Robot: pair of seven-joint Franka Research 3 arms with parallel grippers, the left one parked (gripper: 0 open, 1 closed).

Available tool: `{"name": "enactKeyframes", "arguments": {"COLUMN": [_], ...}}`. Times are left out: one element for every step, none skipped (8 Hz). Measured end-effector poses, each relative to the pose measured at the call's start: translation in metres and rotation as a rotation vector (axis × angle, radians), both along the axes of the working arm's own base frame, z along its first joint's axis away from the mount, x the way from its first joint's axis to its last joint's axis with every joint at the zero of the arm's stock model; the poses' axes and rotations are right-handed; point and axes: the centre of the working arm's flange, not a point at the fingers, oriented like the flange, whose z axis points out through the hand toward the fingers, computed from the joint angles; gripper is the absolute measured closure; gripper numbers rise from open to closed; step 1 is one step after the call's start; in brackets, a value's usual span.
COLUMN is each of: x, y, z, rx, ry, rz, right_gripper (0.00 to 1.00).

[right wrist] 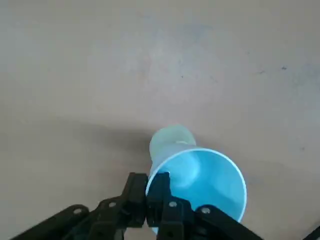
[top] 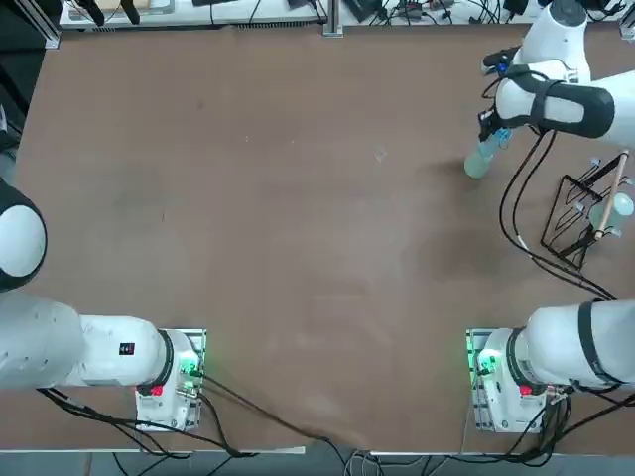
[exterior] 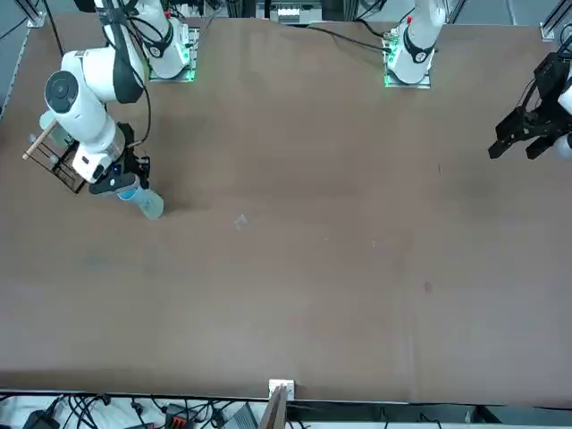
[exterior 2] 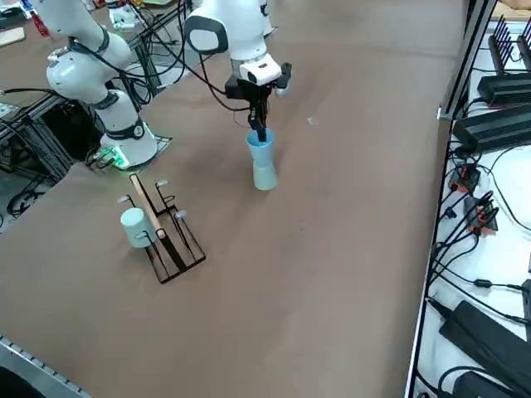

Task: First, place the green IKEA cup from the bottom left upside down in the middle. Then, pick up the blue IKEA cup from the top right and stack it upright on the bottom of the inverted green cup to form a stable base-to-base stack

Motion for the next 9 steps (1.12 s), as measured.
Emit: {"name": "enactKeyframes", "arguments": {"x": [-0.0011,-0.0015,-0.0014,-0.0013,-0.0013,-0.0017,-0.0022,-0.0025,-0.0026], "y": [-0.0005,-0.0008,-0.0010,-0.0012,-0.0013,-0.0014,-0.0015,-0.0016,-0.0016], "z": [-0.0014,-0.0020,-0.0021,-0.0020,-0.0022,-0.0027,-0.0034,-0.0037,-0.0039], "rx": [0.000,0.000,0.000,0.000,0.000,0.000,0.000,0.000,0.000], "ry": [0.001,0.002,0.000,-0.002,-0.002,-0.001,0.001,0.001,0.002], "rz": [-0.001,-0.001,-0.002,-0.002,-0.002,-0.002,-0.002,-0.003,-0.003], "right_gripper": [0.97,0.97,0.97,0.97,0.97,0.97,0.97,0.97,0.97]}}
